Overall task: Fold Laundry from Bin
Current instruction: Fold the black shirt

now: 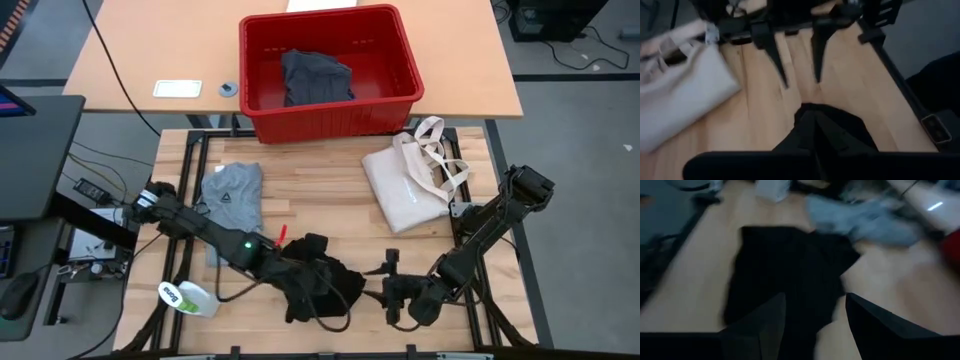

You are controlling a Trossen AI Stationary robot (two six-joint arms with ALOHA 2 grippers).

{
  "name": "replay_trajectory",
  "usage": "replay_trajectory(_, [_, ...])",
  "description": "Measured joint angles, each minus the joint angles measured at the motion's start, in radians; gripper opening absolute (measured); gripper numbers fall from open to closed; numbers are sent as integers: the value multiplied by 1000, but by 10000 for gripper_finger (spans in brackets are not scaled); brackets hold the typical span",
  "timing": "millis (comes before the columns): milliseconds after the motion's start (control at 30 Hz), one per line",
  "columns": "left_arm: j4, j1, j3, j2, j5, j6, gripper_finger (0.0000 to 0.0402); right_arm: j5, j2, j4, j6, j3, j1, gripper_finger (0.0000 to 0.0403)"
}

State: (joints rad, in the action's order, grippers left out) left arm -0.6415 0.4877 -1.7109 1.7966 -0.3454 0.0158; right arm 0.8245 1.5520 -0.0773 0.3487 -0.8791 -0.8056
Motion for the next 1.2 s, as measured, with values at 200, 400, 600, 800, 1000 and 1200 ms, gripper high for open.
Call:
replay_trajectory(200, [13,-25,52,47,-15,-123,14,-186,37,-11,94,-1,88,216])
replay_trajectory(400, [-6,-22,88,47,-36,-247,34,-338,171,143,-37,-1,154,215])
replay_trajectory(600, [-11,4,155,49,-34,-309,36,-280,238,261,-148,-5,186,189])
replay_trajectory(800, [19,21,157,50,-37,-349,36,-361,254,241,-162,-5,226,35])
replay_trajectory(1000, [161,97,184,50,-175,-255,36,-416,216,220,-184,-12,246,31])
replay_trajectory(1200, [336,178,288,50,-366,-104,36,-402,112,91,-276,-103,245,12])
